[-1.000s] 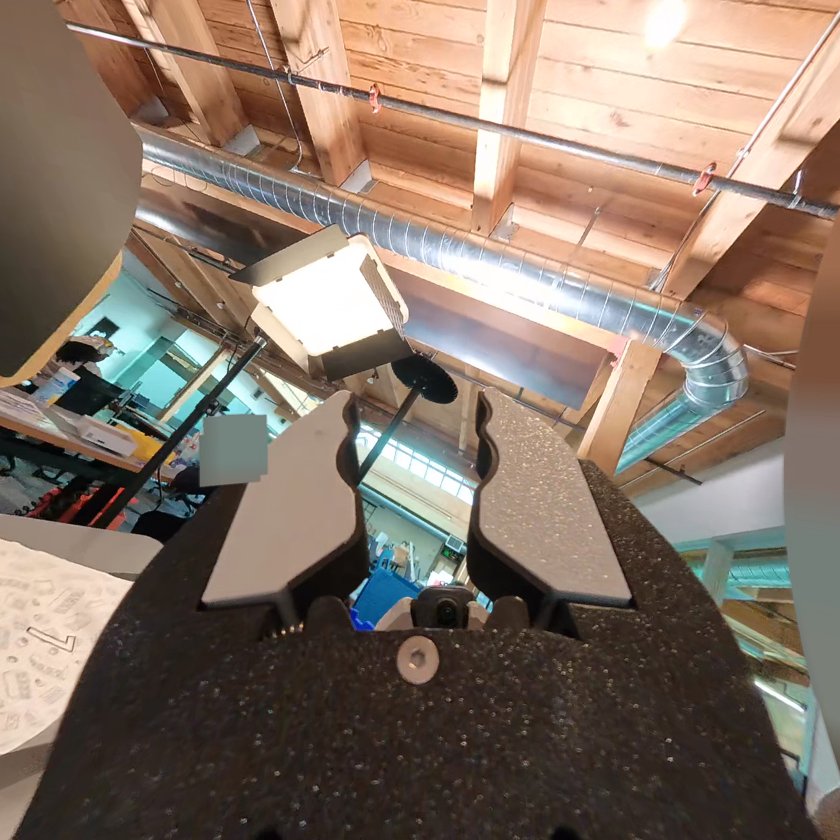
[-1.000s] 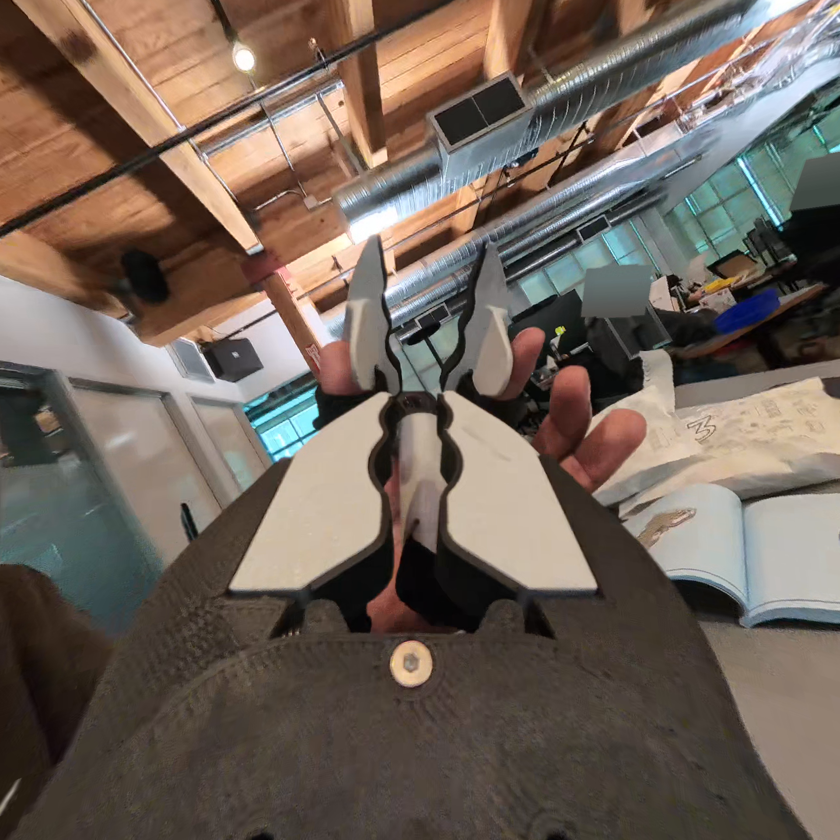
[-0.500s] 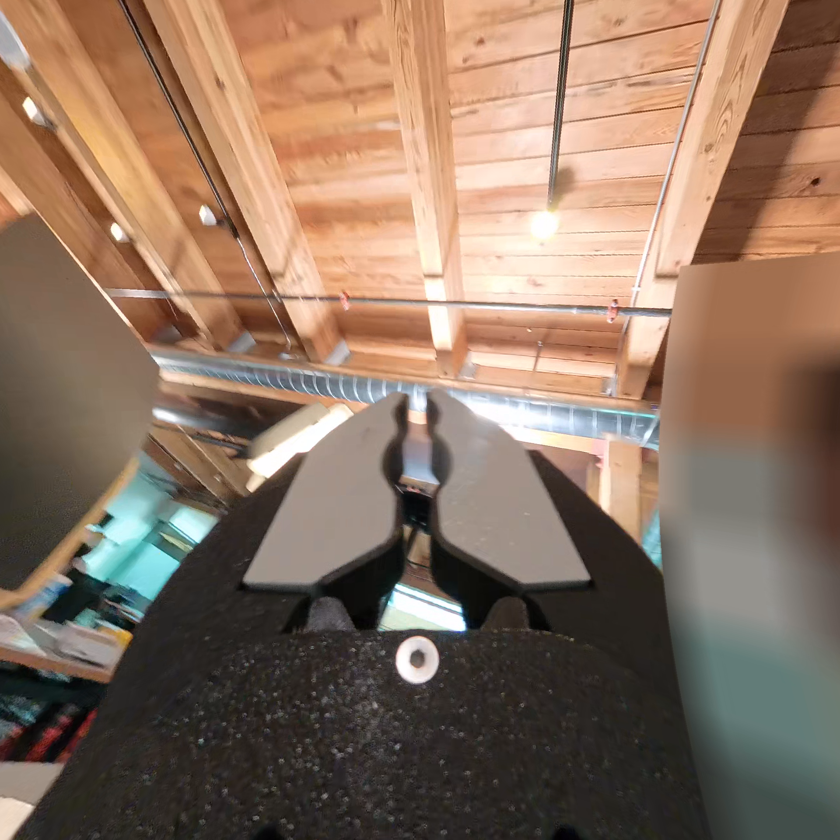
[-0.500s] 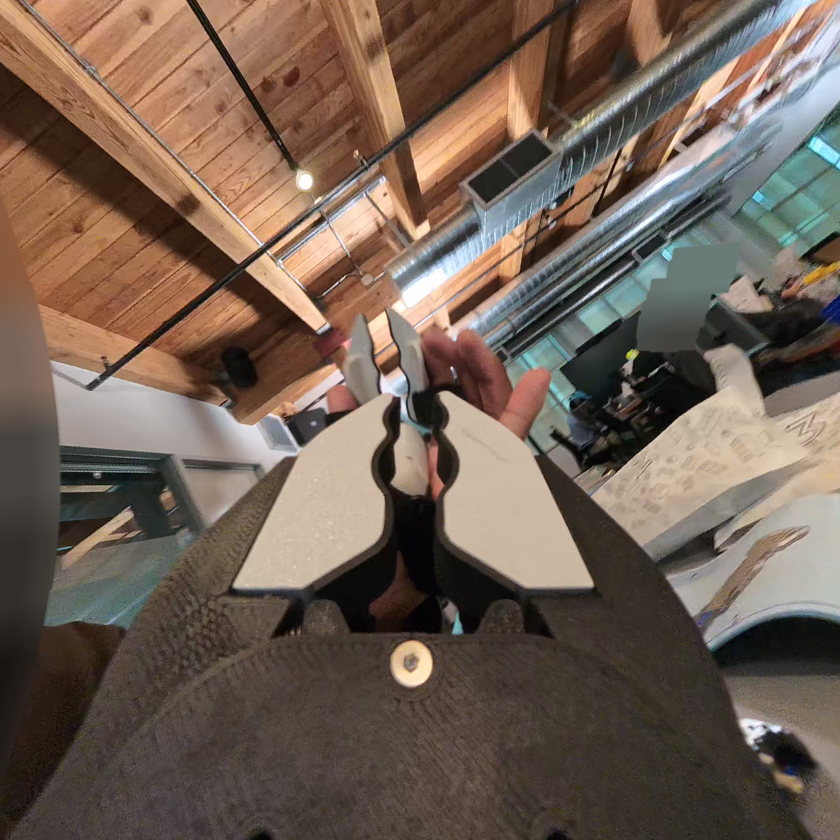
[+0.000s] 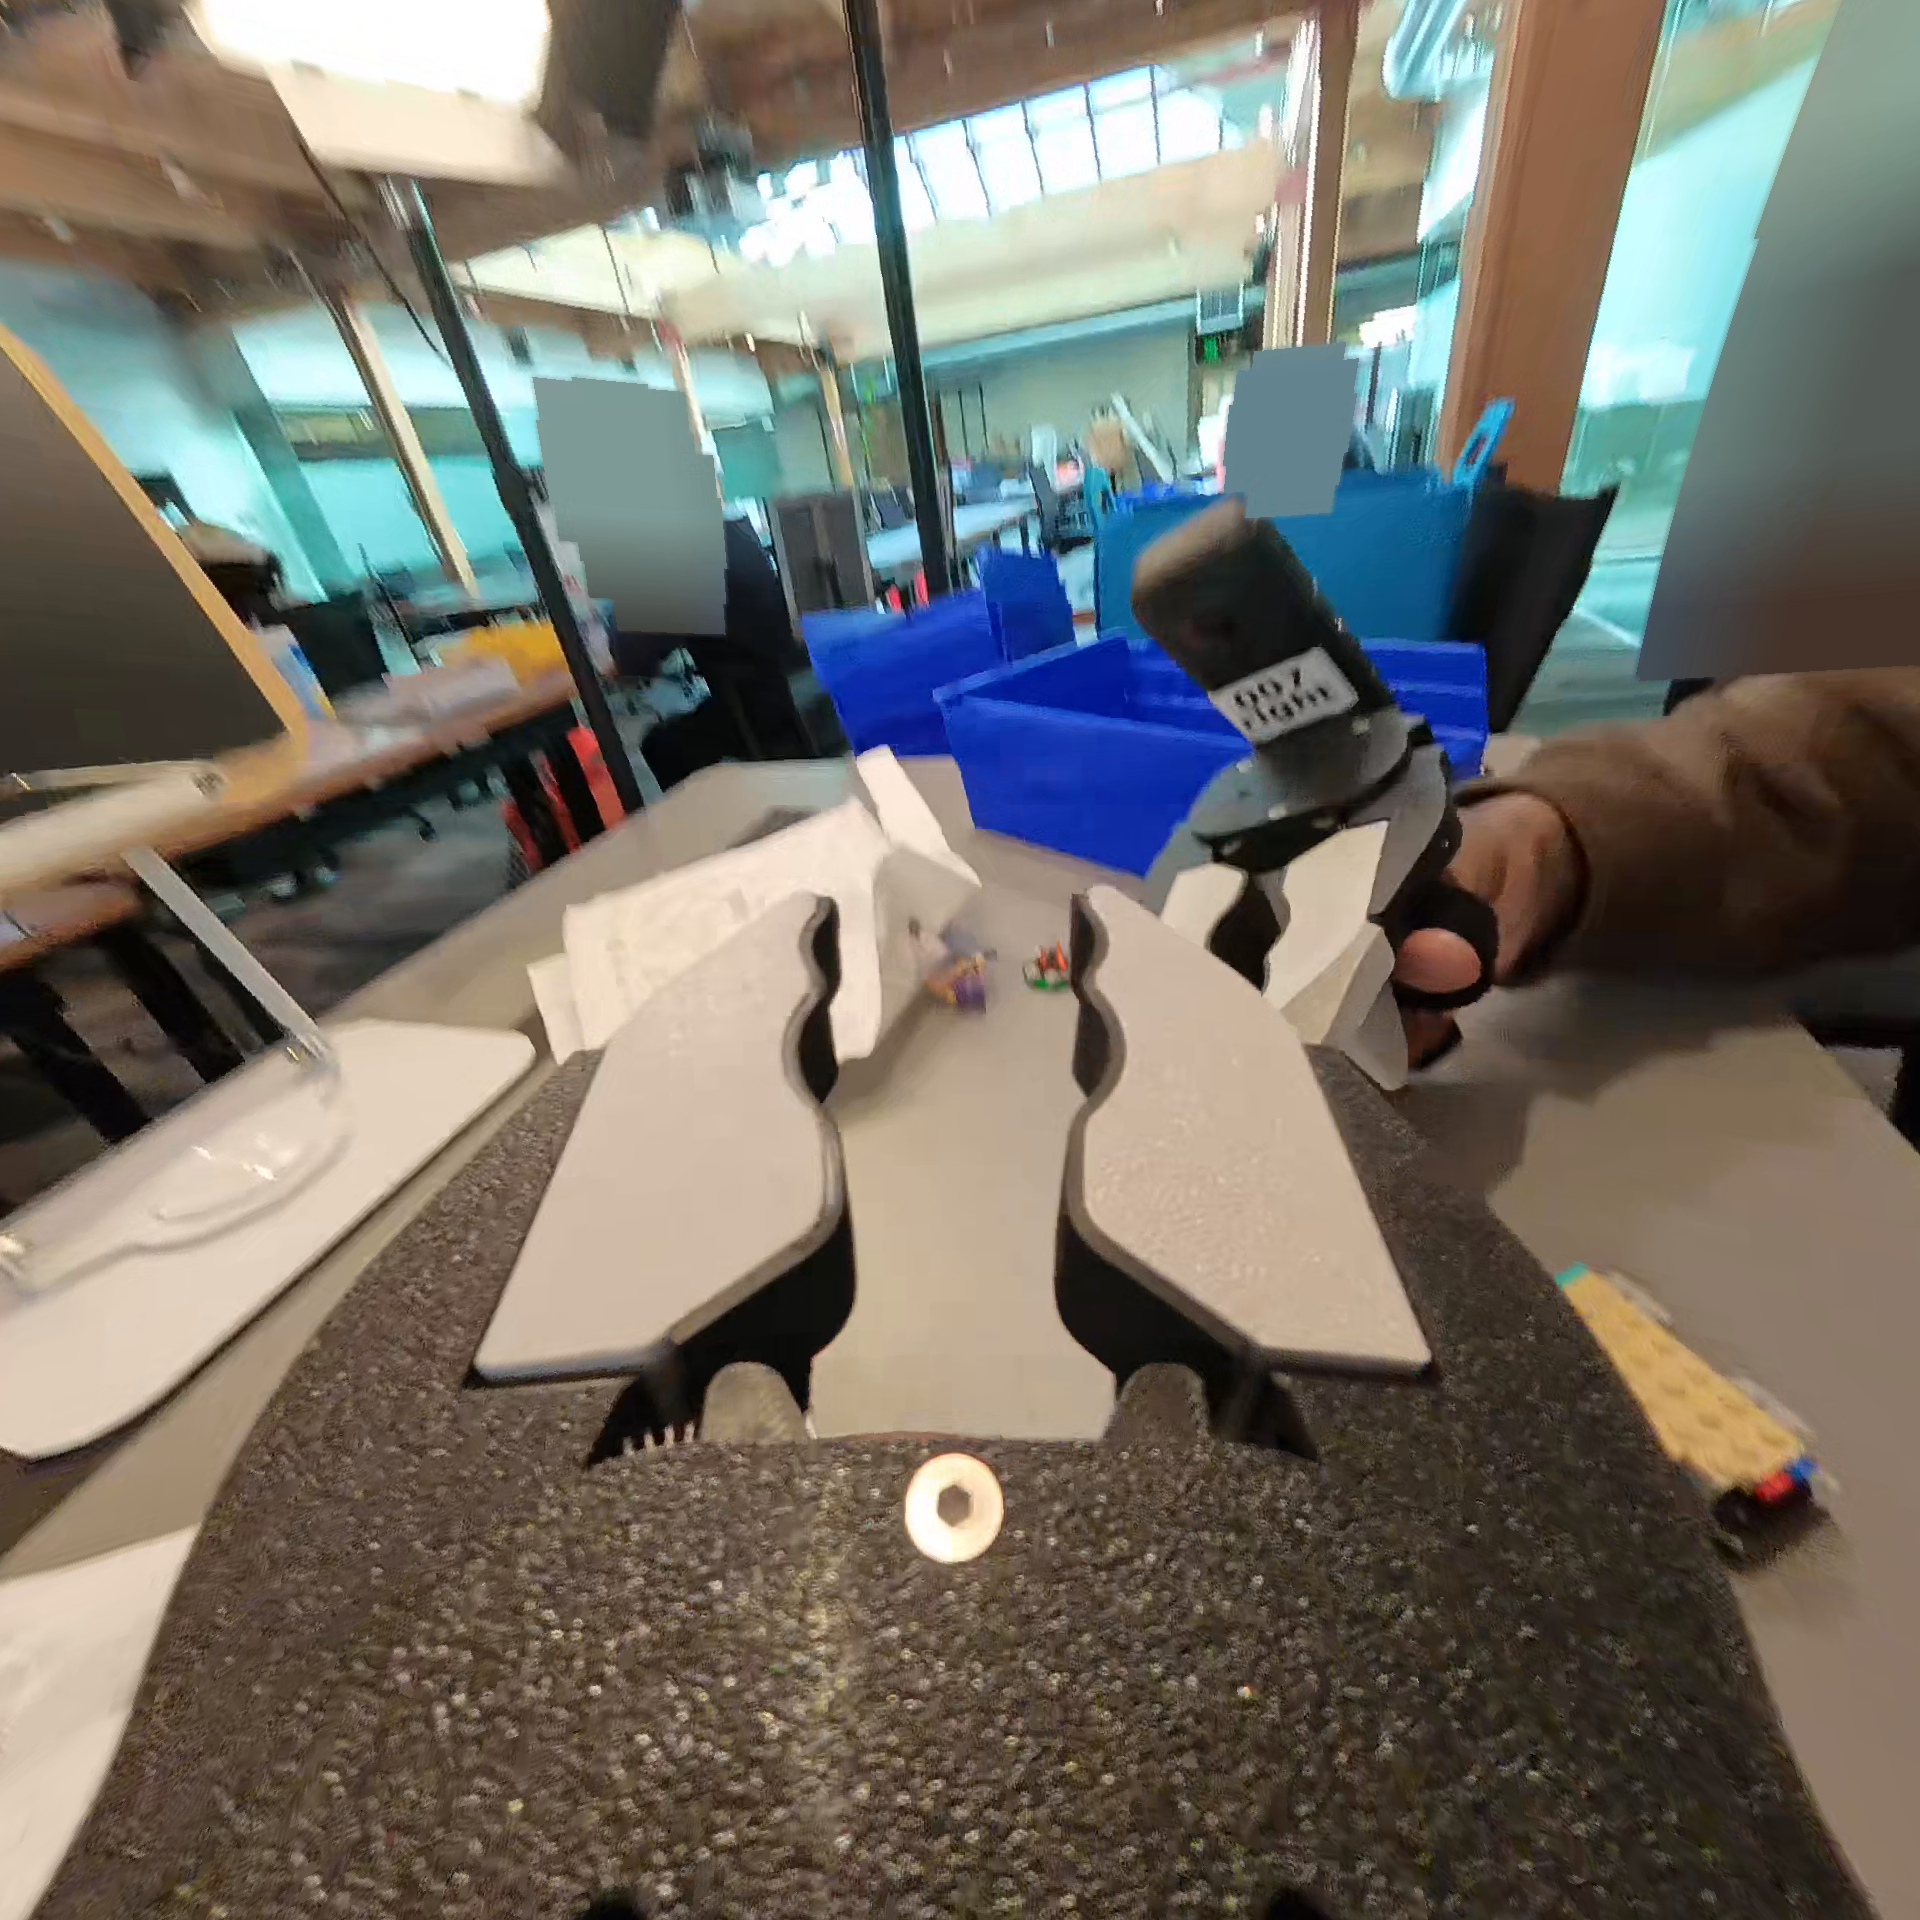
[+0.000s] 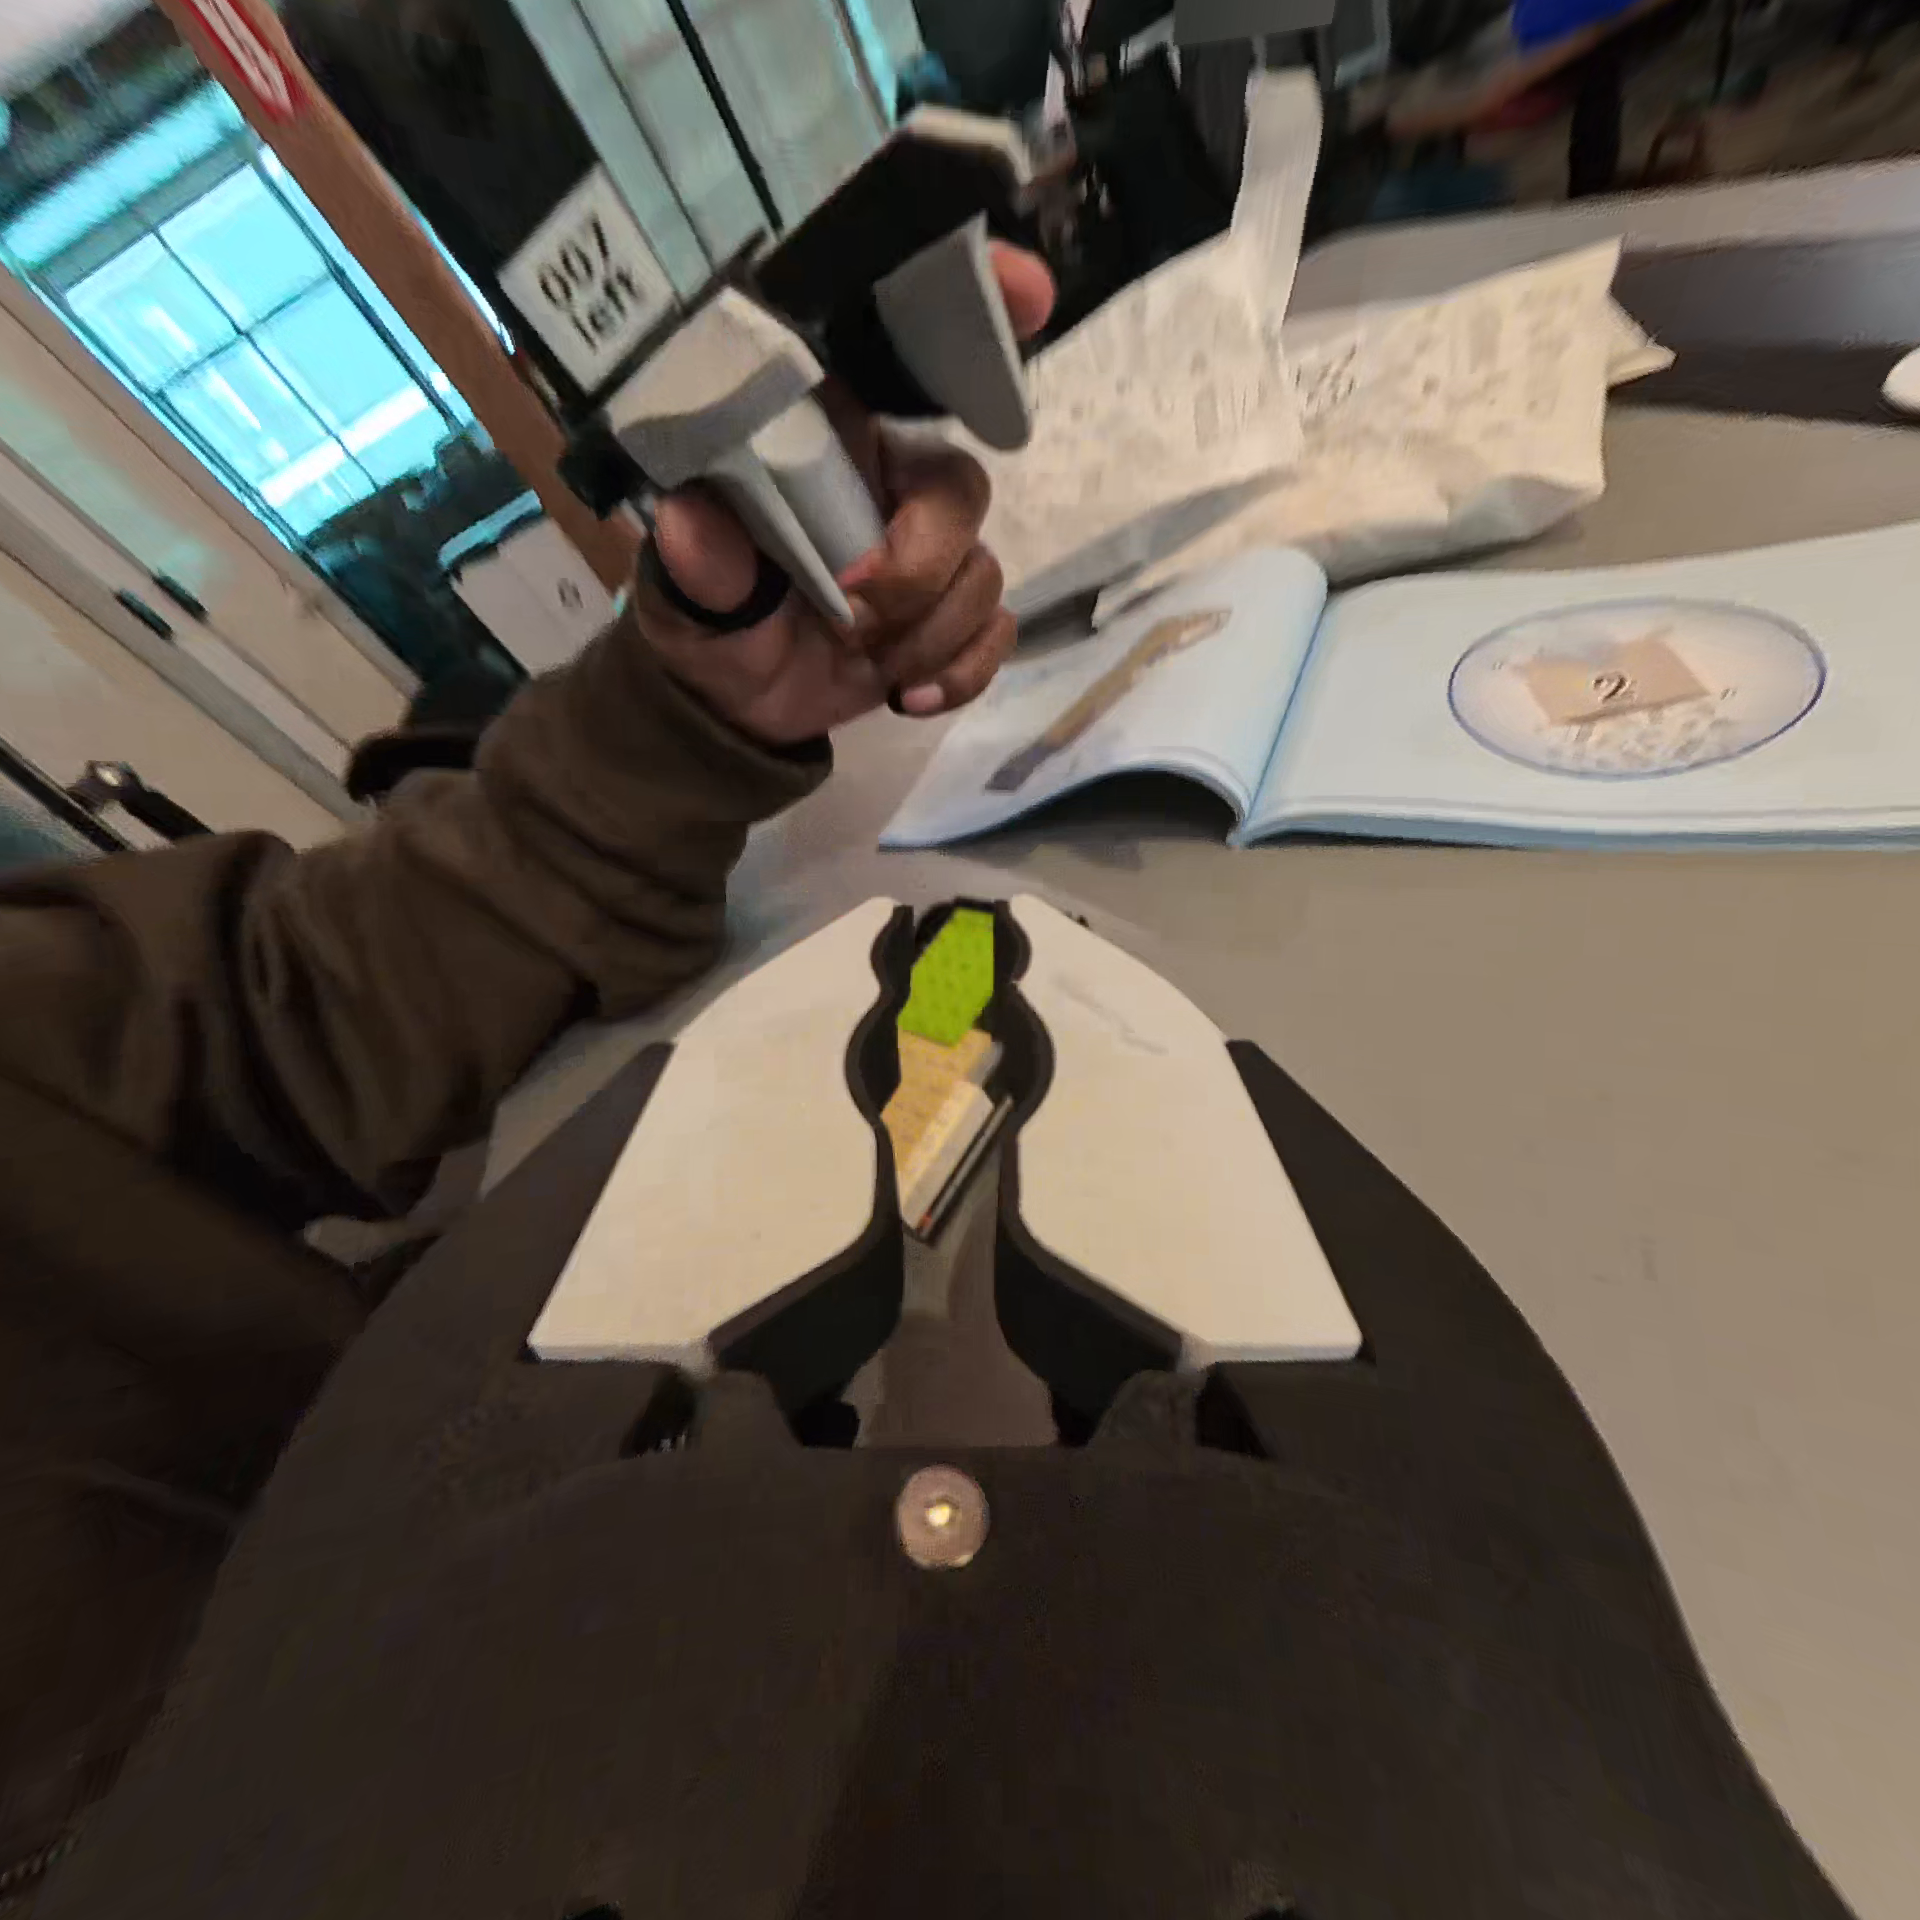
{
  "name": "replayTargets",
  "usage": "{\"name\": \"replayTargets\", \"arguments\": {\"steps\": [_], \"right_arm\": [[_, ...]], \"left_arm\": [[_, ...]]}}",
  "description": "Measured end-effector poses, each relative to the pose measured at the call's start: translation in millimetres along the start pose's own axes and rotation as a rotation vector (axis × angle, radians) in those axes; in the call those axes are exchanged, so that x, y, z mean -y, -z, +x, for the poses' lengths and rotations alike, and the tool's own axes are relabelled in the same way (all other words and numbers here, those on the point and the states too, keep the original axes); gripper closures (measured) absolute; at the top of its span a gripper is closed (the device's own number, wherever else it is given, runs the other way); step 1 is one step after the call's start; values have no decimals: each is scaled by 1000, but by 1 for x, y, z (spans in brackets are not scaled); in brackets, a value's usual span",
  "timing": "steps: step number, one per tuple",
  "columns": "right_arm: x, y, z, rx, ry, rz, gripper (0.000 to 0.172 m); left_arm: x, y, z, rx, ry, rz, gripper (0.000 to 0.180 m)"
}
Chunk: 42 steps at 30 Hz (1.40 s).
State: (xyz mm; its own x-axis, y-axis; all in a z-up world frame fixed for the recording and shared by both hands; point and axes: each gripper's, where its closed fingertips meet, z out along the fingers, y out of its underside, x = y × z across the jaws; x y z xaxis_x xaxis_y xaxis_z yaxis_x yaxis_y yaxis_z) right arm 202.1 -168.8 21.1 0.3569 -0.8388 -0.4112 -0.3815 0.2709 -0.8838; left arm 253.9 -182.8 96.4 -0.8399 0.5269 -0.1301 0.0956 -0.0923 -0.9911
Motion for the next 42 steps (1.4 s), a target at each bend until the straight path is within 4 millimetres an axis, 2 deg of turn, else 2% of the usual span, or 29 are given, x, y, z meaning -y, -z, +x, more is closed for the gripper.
{"name": "replayTargets", "arguments": {"steps": [4, 7, 10, 12, 15, 19, 21, 27, 31, 38, 42], "right_arm": [[-29, -20, 12, -27, 84, -204, 148], [-44, -26, 15, 2, 183, -288, 142], [-49, -21, 7, 78, 231, -313, 138], [-55, -15, 9, 70, 309, -339, 137], [-64, -9, 11, 78, 373, -389, 131], [-71, -8, 5, 125, 391, -423, 125], [-73, -8, 3, 140, 393, -434, 123], [-83, -7, -3, 165, 435, -486, 123], [-92, -6, -5, 170, 471, -532, 125], [-106, 1, -22, 252, 478, -586, 150], [-111, 7, -31, 305, 482, -603, 152]], "left_arm": [[-24, 0, 5, -10, 64, -114, 131], [-38, 10, 5, 17, 97, -220, 128], [-58, 25, 9, -12, 166, -357, 125], [-72, 34, 13, -49, 228, -454, 124], [-94, 45, 29, -120, 308, -612, 125], [-115, 49, 51, -188, 343, -773, 125], [-122, 50, 55, -192, 336, -823, 124], [-137, 54, 57, -184, 307, -907, 123], [-148, 53, 62, -201, 297, -956, 129], [-148, 42, 64, -225, 294, -920, 132], [-148, 30, 65, -235, 294, -884, 134]]}}
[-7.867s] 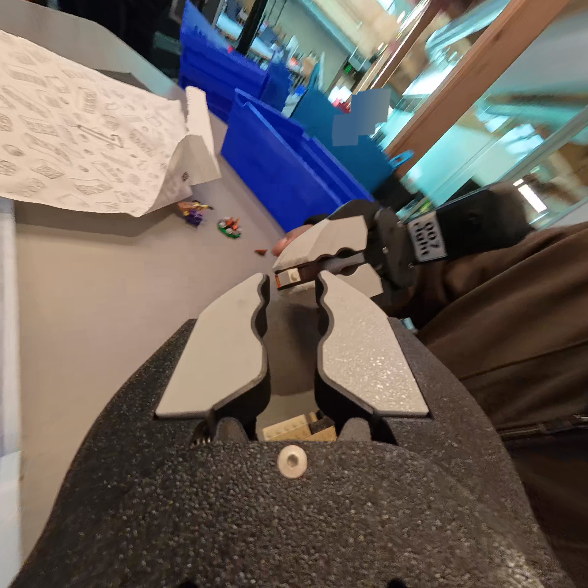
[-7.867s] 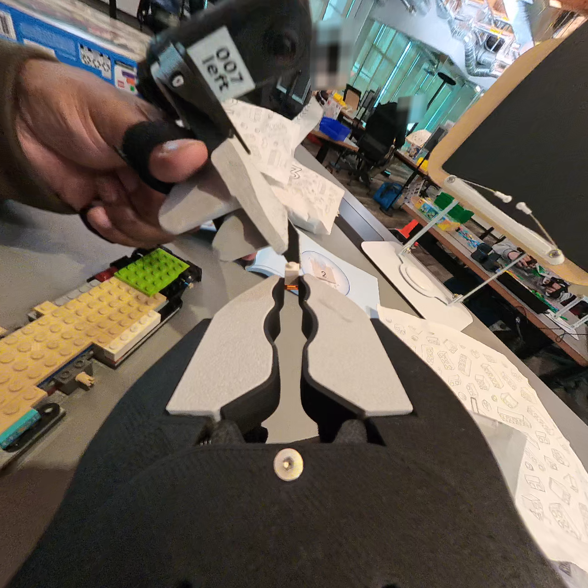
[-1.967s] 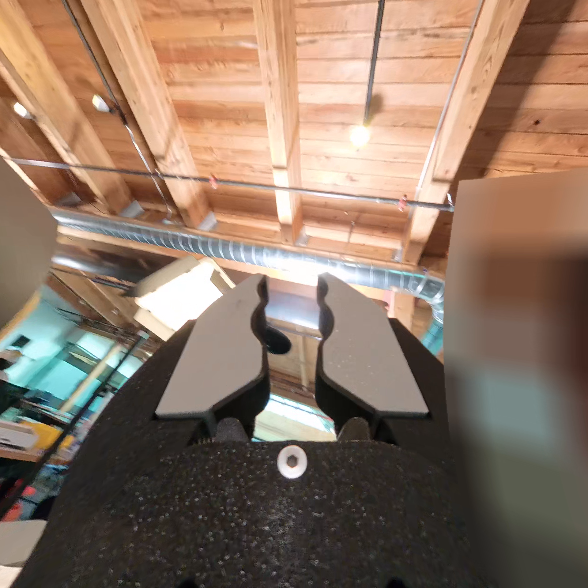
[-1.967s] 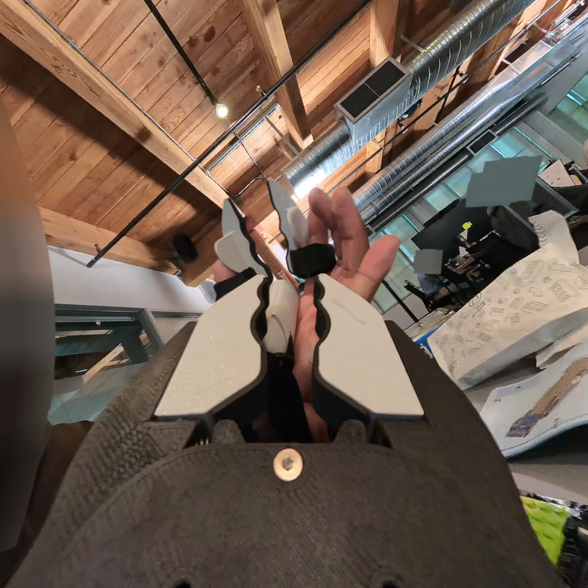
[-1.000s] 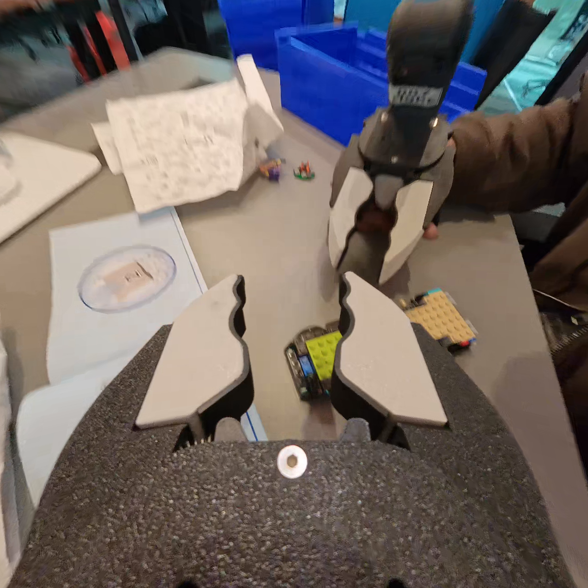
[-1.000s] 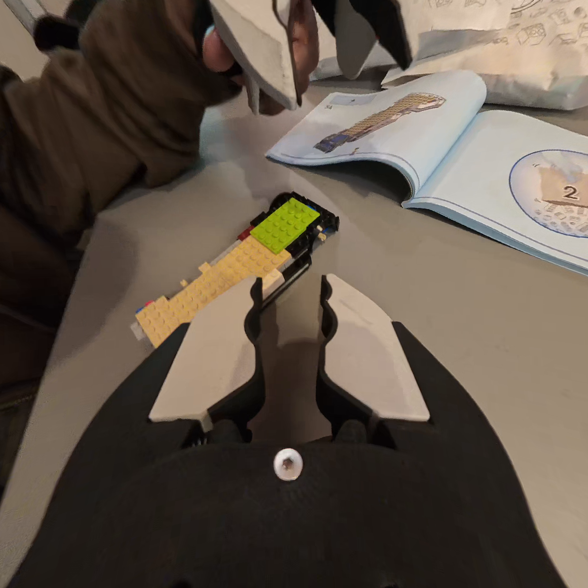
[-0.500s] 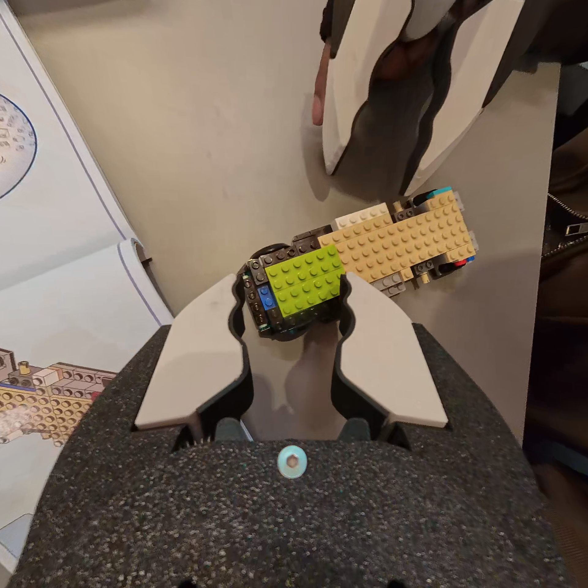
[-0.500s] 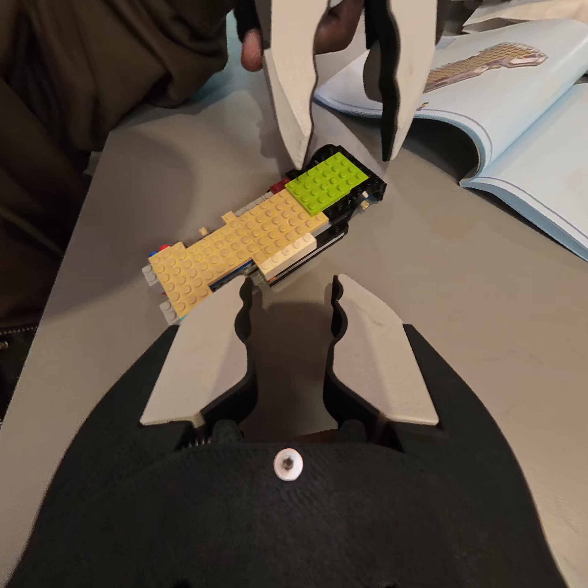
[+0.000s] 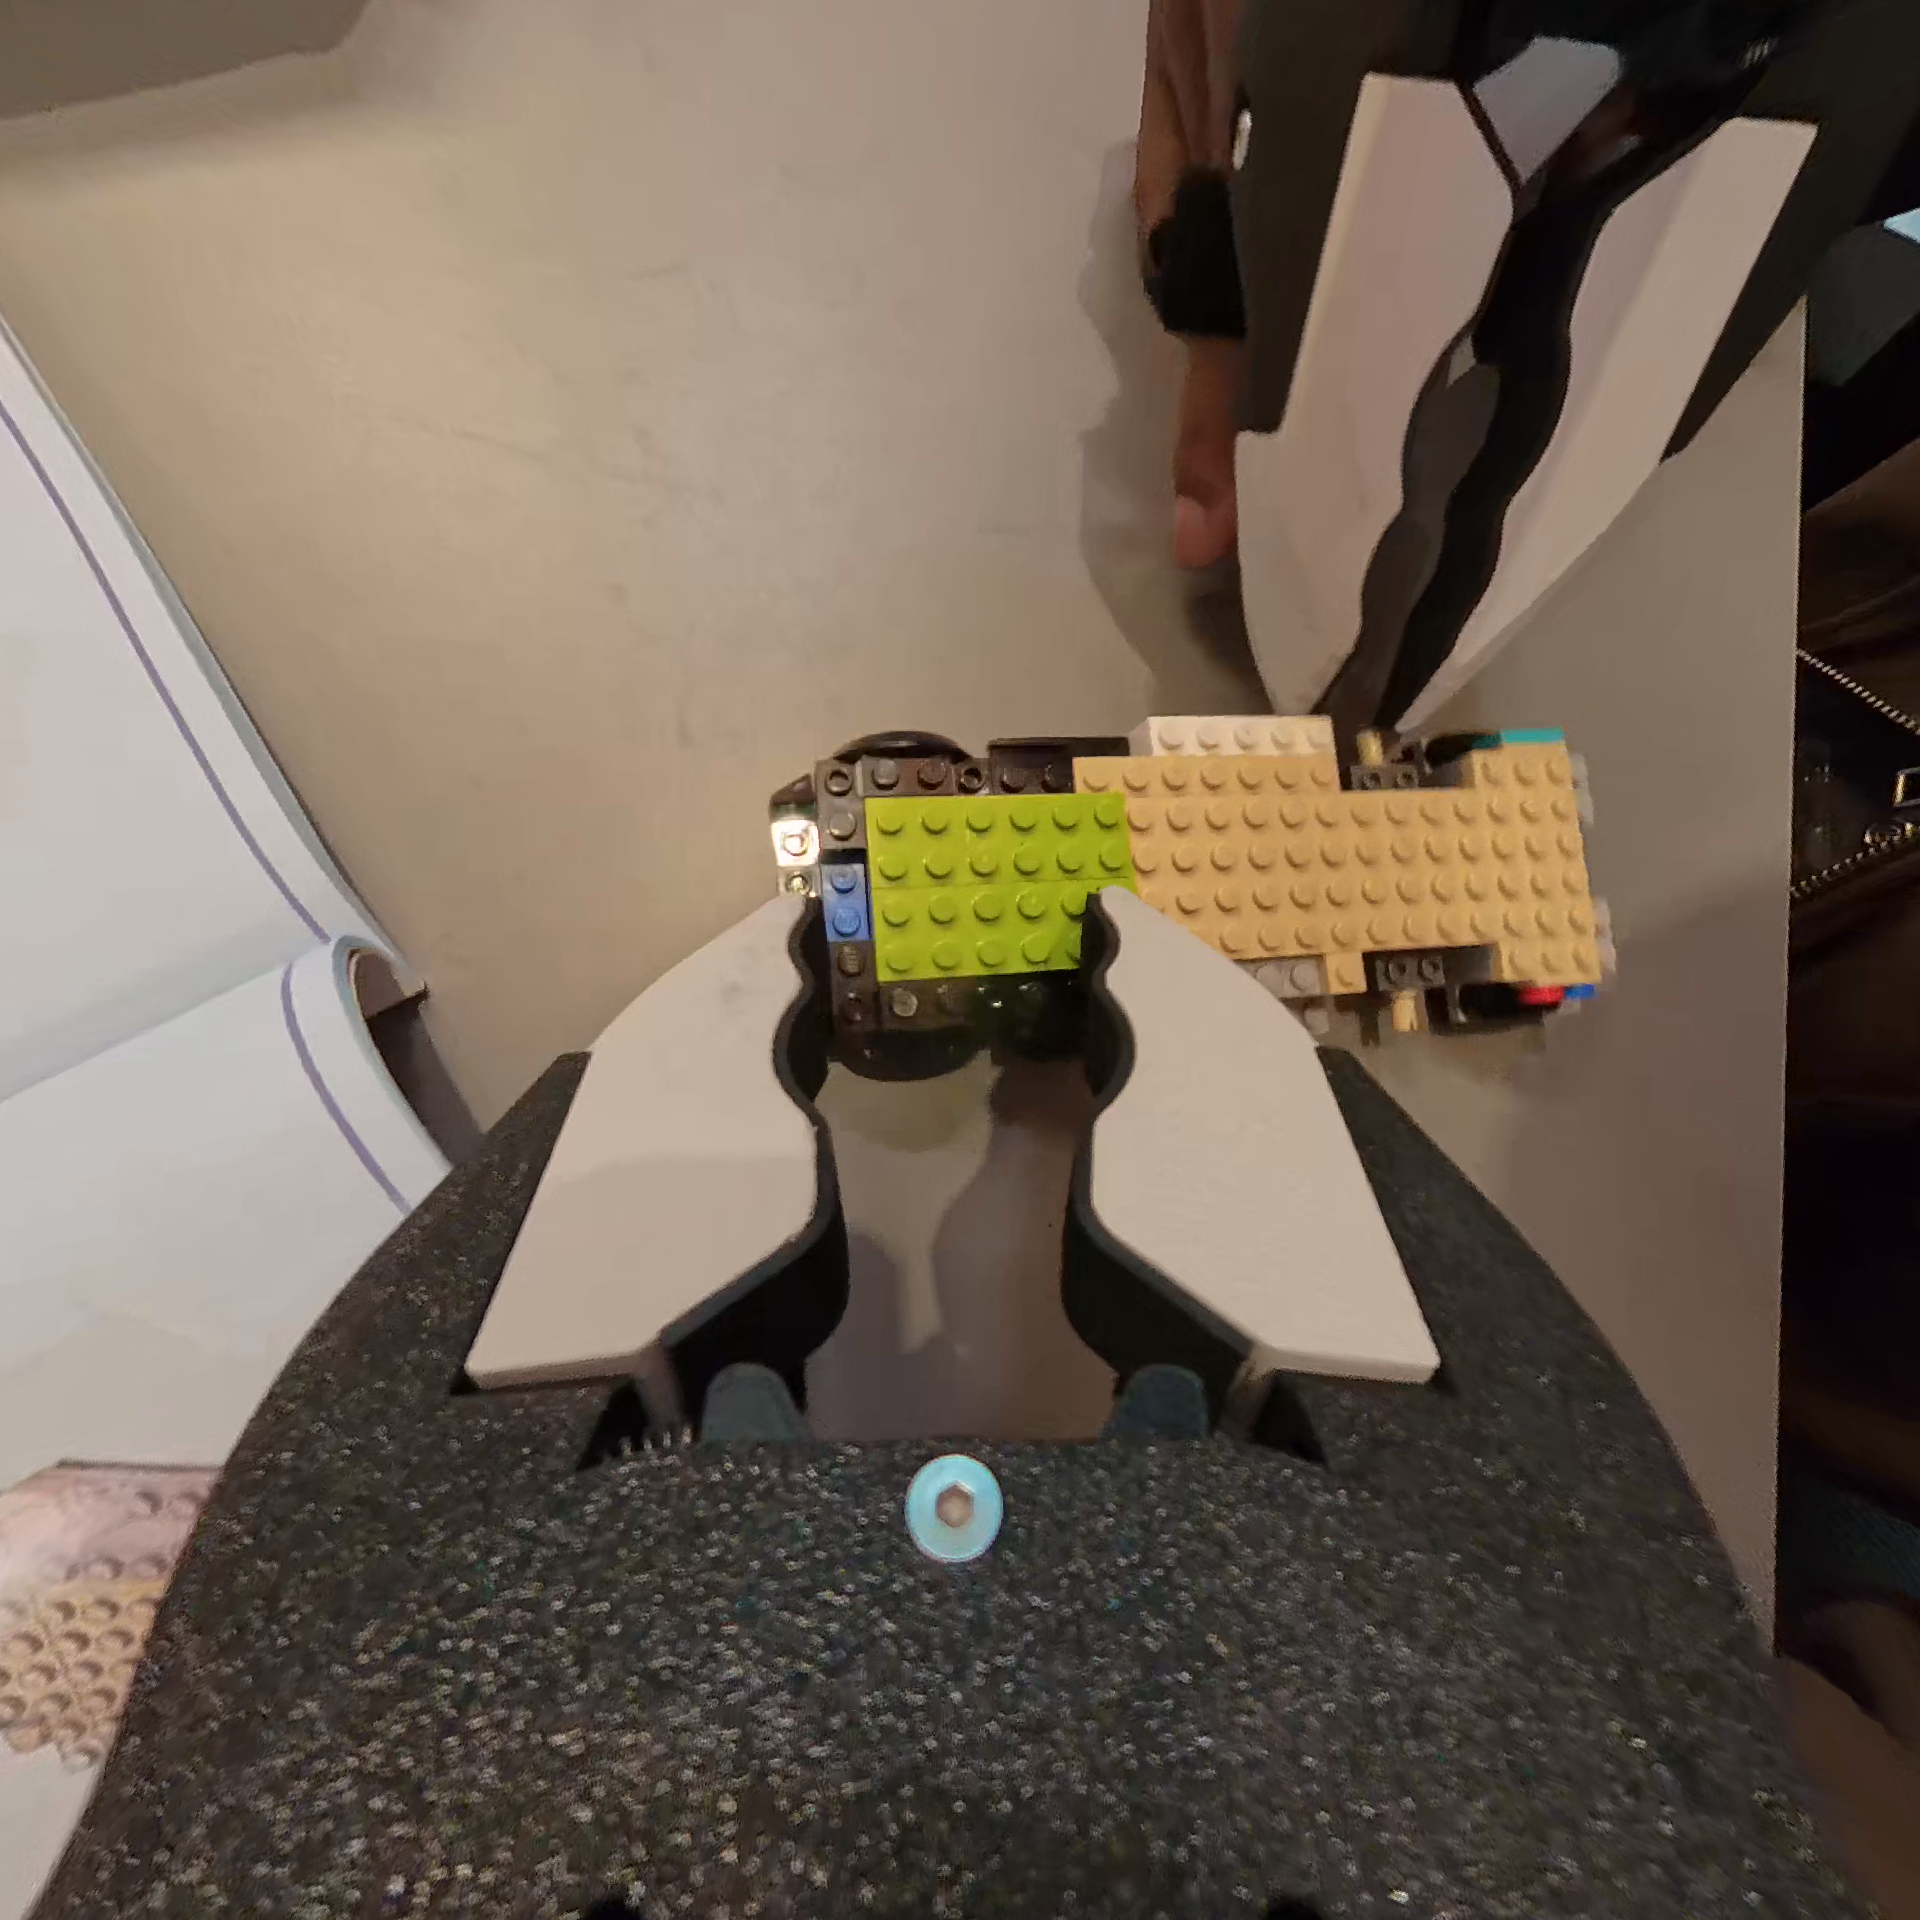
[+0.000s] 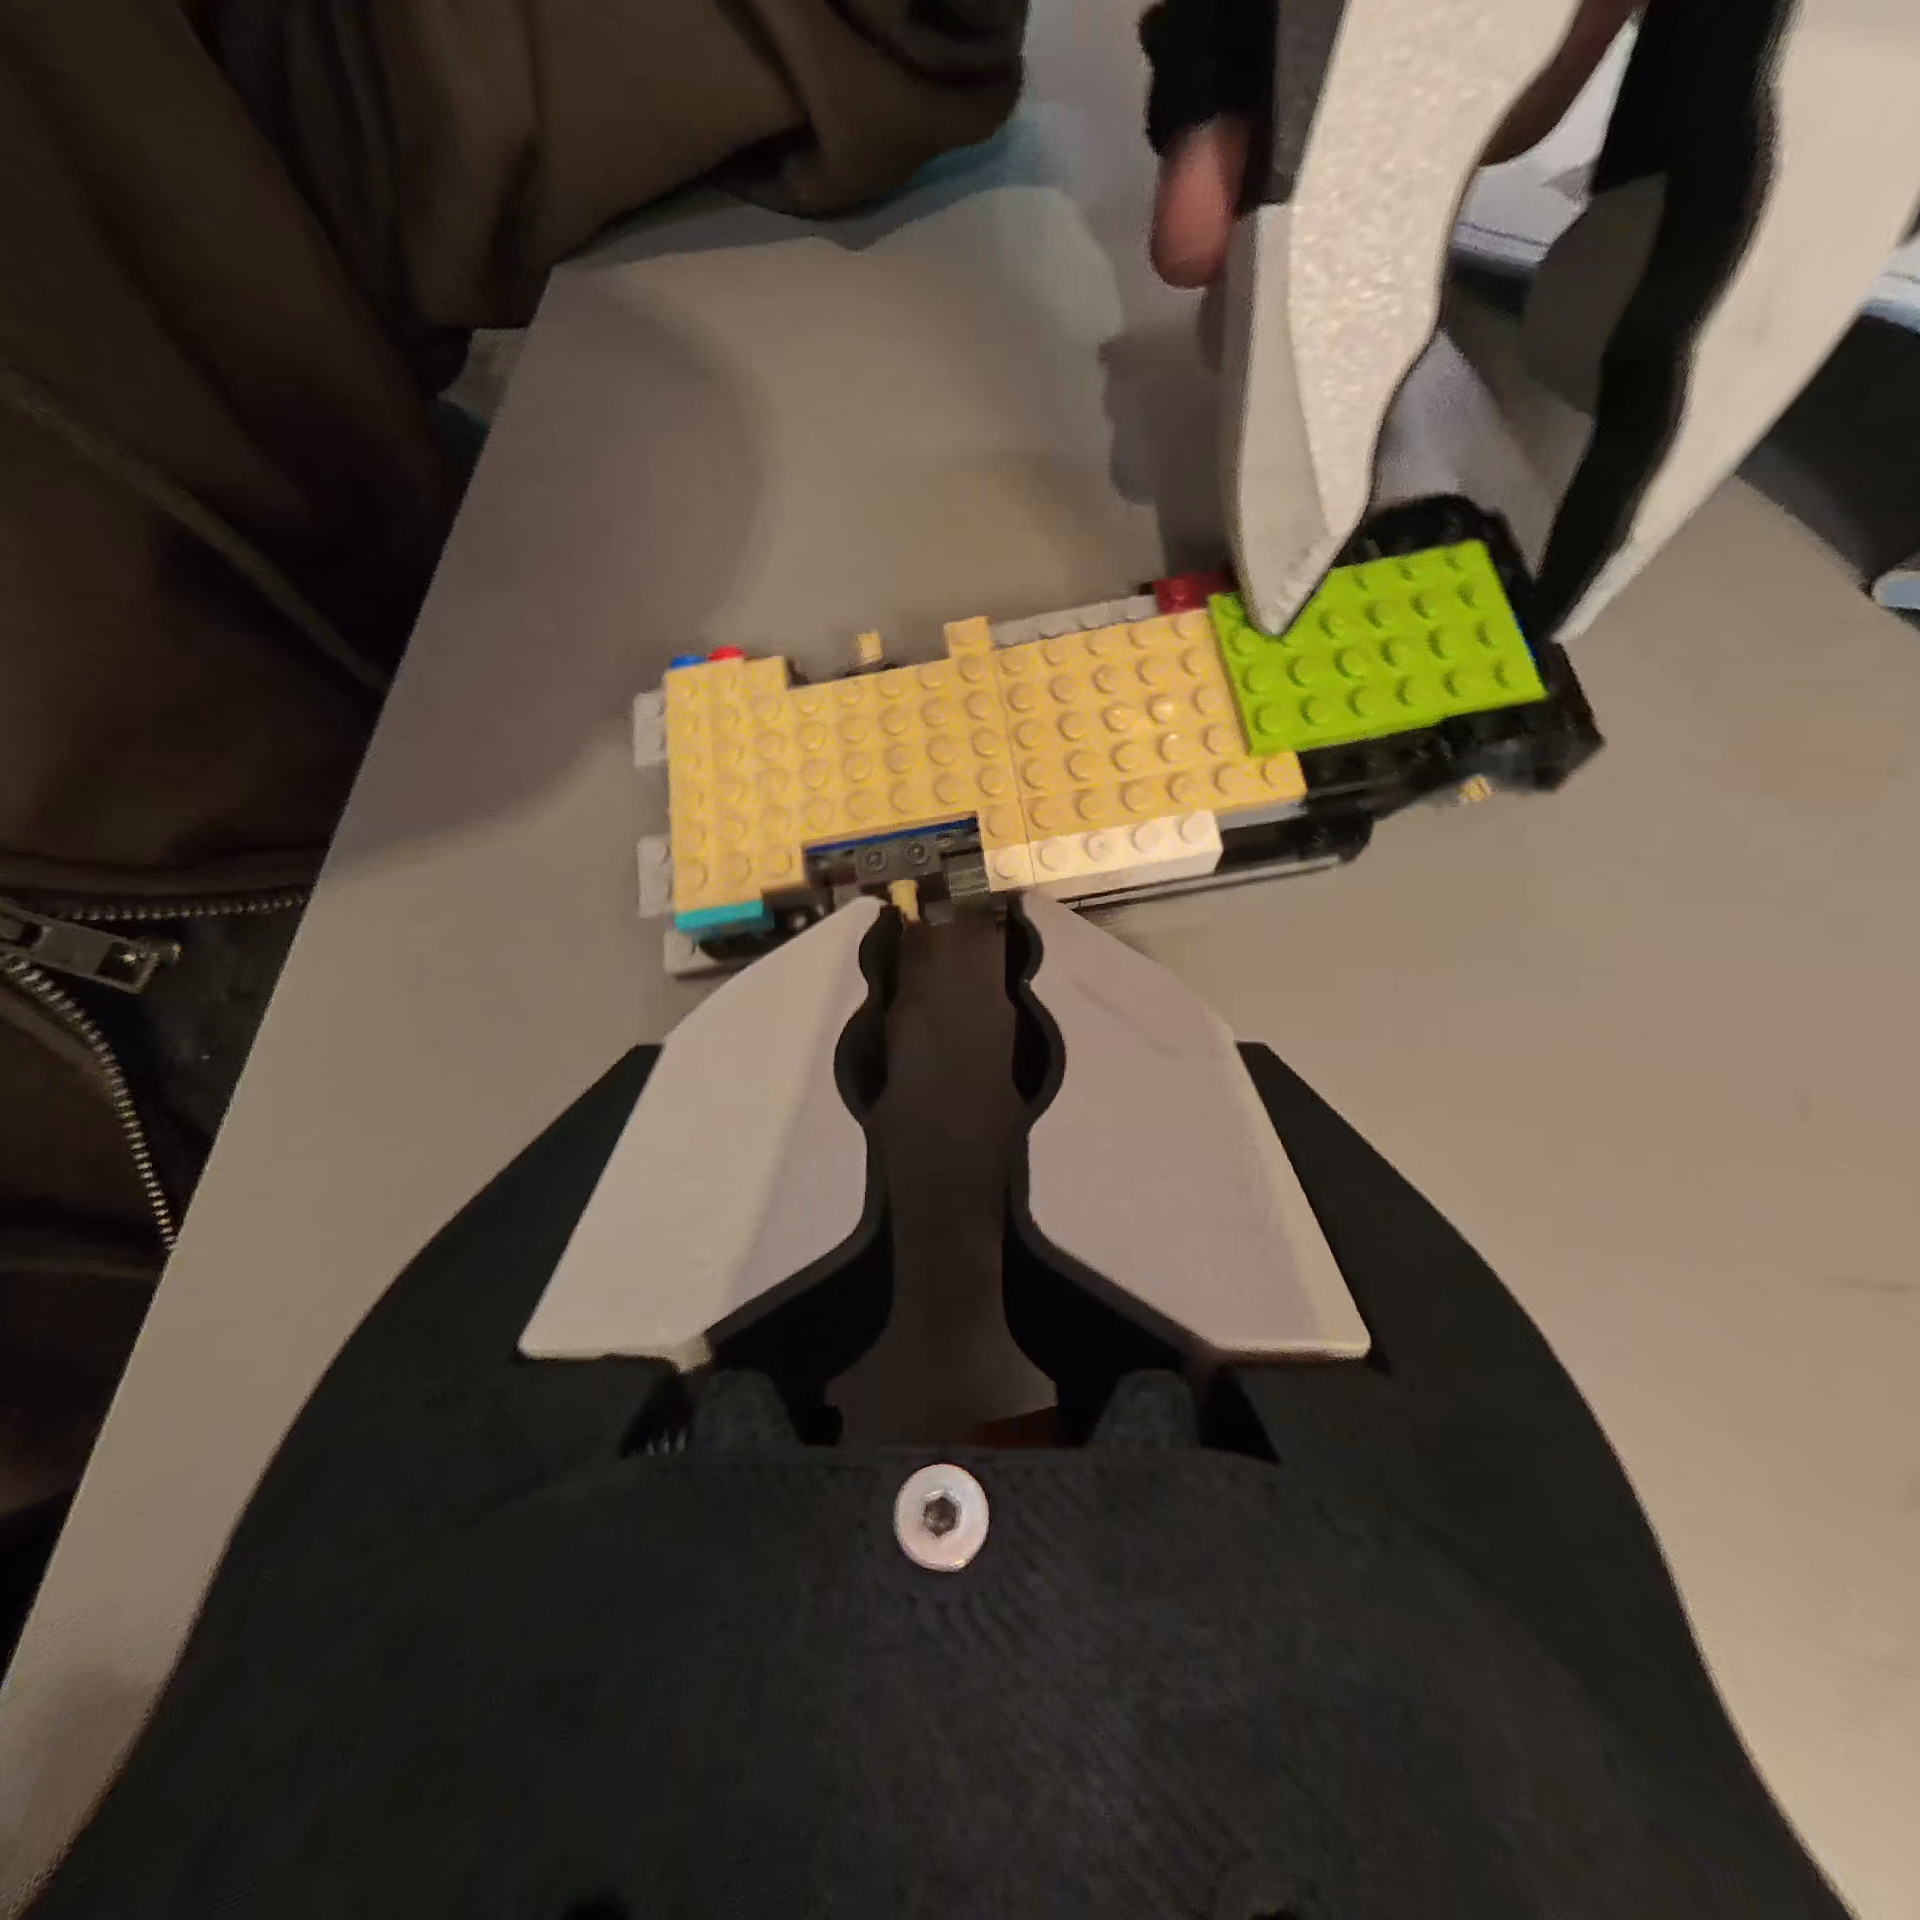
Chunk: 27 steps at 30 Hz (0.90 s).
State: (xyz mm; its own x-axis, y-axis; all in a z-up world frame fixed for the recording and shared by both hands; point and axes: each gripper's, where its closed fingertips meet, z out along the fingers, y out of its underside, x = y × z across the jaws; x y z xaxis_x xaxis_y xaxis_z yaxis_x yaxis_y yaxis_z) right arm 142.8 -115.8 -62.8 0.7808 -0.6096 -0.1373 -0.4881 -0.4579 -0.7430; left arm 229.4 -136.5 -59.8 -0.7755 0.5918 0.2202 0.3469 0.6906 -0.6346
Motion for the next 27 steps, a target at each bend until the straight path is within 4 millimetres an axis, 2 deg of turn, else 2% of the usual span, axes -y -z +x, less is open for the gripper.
{"name": "replayTargets", "arguments": {"steps": [3, 6, 10, 15, 21, 27], "right_arm": [[-4, -1, -3, 3, 9, -26, 155], [-6, 2, 3, -30, -13, -35, 145], [-4, 7, 15, -78, -50, -6, 141], [1, 7, 19, -94, -59, 26, 129], [7, 6, 18, -81, -60, 50, 123], [4, -1, 18, -85, -40, 2, 124]], "left_arm": [[4, -4, 0, 1, -14, 15, 134], [6, -5, 0, 5, -23, 21, 134], [7, -6, 1, 14, -46, 16, 134], [9, -4, 6, 3, -62, 19, 133], [18, 0, 15, 9, -91, 46, 117], [9, -21, 19, 20, -90, -52, 92]]}}
